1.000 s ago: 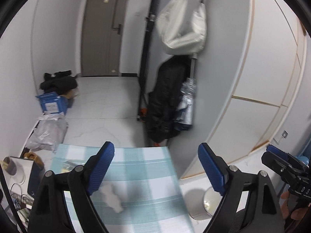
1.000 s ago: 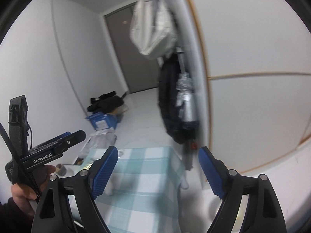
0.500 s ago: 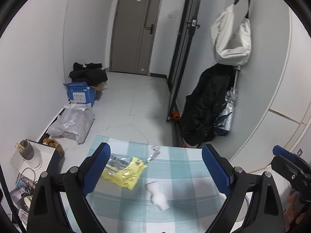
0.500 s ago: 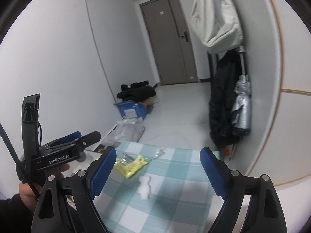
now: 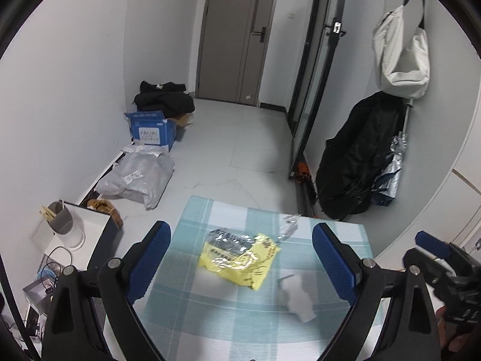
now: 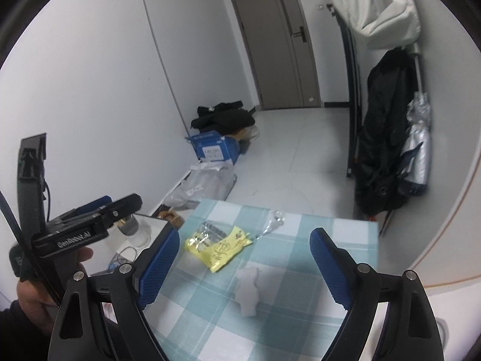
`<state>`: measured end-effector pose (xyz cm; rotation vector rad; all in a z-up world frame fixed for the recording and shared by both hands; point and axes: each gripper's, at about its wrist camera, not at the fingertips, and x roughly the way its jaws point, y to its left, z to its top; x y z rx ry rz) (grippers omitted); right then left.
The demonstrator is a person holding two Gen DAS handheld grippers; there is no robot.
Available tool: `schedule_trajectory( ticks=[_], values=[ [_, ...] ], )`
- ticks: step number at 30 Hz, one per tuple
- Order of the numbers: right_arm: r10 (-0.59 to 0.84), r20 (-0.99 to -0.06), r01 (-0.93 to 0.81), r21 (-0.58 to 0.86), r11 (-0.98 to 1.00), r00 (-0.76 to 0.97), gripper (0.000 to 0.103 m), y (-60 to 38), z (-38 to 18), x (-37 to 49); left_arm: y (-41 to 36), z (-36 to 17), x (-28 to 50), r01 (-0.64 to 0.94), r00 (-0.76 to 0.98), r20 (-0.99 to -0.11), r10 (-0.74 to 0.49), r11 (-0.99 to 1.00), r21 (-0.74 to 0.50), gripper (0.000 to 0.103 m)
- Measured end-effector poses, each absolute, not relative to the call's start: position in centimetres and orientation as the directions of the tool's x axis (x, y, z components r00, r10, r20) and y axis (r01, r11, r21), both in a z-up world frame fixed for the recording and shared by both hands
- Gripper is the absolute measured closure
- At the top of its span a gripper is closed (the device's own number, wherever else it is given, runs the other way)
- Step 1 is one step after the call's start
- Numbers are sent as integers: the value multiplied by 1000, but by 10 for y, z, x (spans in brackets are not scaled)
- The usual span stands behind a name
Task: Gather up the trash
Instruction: 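Move both open tools back toward the table, then lower the right tool onto the white foam piece and close it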
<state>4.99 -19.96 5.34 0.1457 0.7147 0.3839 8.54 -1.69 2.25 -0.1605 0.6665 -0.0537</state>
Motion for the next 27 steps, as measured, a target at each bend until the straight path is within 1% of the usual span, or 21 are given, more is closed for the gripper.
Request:
schedule_trajectory(
  ticks=[8, 13, 27],
  values=[
    [403, -673, -313, 259, 914, 620, 14, -166, 6, 72, 14, -3, 94, -38, 752, -654, -84, 985, -170, 10],
    [403, -702, -318, 258, 912, 587, 14, -157, -15, 83, 26, -17, 99, -53, 730, -680, -73, 985, -162, 10],
    [351, -777, -353, 178, 918, 522, 15, -136, -63, 99, 44, -35, 102, -64, 697, -714, -67, 986, -155, 10]
  ],
)
